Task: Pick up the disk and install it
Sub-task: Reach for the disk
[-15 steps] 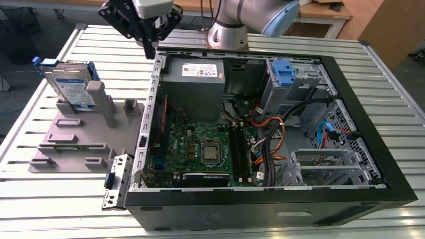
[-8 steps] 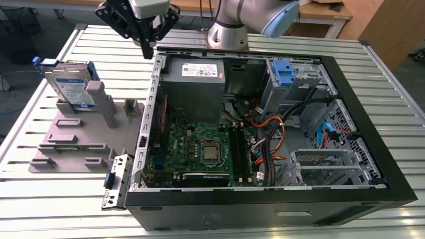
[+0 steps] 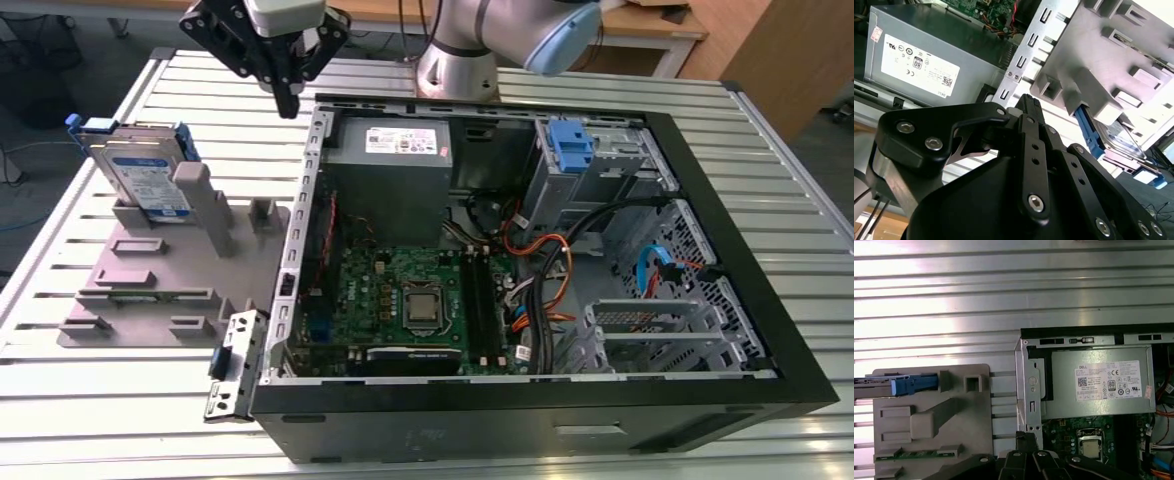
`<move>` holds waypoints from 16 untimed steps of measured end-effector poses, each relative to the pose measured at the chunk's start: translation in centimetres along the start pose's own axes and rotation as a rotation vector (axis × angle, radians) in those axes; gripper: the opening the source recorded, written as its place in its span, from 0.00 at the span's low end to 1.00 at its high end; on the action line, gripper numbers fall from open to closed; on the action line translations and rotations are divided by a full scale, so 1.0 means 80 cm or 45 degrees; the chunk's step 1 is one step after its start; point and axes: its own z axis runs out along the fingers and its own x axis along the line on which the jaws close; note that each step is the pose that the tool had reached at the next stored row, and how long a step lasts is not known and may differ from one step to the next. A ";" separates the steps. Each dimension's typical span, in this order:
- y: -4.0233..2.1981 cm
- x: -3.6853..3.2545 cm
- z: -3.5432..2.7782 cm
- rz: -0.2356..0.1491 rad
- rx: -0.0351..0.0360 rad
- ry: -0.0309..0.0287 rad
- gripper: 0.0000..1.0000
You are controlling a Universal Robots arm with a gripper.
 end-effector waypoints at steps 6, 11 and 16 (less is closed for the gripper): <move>-0.0004 0.0058 -0.0002 0.000 0.0000 -0.0007 0.11; -0.0005 0.0071 -0.0002 0.000 0.0000 -0.0006 0.11; -0.0008 0.0104 -0.0002 0.000 0.0000 -0.0007 0.11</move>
